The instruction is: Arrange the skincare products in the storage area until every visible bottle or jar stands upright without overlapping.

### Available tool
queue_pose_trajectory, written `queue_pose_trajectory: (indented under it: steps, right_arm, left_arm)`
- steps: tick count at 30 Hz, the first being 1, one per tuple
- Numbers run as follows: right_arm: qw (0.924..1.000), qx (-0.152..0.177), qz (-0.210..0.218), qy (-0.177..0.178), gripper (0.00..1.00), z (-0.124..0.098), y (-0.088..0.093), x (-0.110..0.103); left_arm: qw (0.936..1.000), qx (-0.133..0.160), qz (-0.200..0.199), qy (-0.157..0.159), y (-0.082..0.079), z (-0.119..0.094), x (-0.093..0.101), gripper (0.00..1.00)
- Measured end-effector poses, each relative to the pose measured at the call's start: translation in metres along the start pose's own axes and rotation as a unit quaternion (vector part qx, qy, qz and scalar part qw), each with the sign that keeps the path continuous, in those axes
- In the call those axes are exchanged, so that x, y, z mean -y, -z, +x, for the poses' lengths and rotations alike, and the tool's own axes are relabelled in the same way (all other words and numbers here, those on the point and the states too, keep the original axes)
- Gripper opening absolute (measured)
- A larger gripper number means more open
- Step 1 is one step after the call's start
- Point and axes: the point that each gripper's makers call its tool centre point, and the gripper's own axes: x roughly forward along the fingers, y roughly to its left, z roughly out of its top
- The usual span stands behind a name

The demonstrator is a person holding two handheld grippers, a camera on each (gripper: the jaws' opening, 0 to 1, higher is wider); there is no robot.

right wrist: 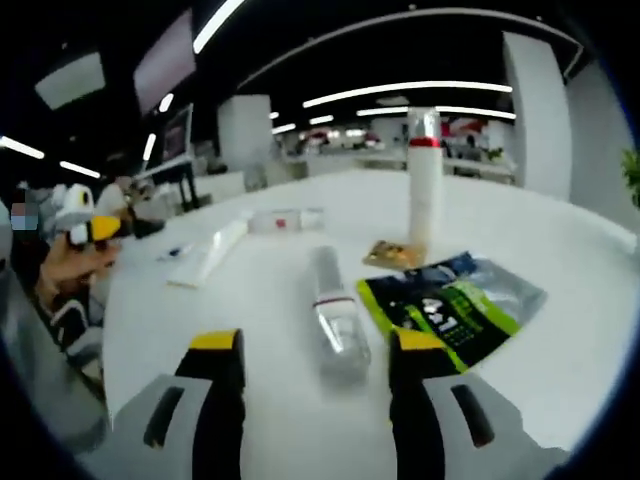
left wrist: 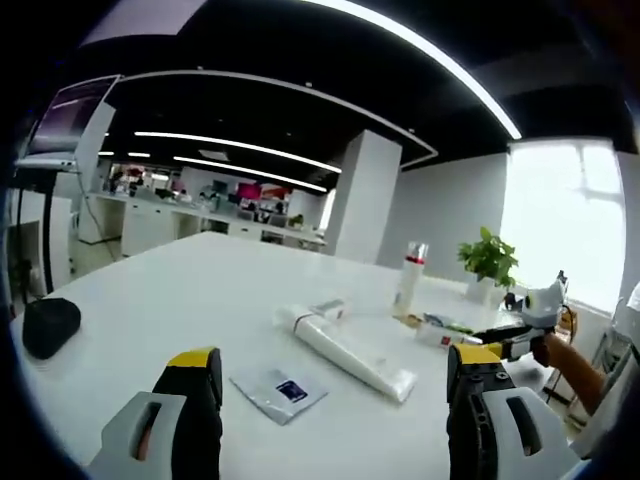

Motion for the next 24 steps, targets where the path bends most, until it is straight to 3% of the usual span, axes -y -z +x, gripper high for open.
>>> queue_pose_trajectory:
  steps: [8,14,24]
  right_arm:
    - [0.9998,0.006,0.018,0.009,0.38,0.002,0.0,0.005]
    - [0.9996,0.004,0.022,0.017,0.2,0.0,-0.001,0.008]
    - [0.9995,0.005,0.015,0.029,0.19,-0.008,-0.018,0.01]
  left_arm:
    - [1.0,-0.004,0.0,-0.003,0.003,-0.001,-0.001,0.96]
    - [1.0,-0.004,-0.001,-0.003,0.003,0.0,-0.001,0.95]
    - [1.0,-0.005,0.007,0.002,0.002,0.003,0.003,0.95]
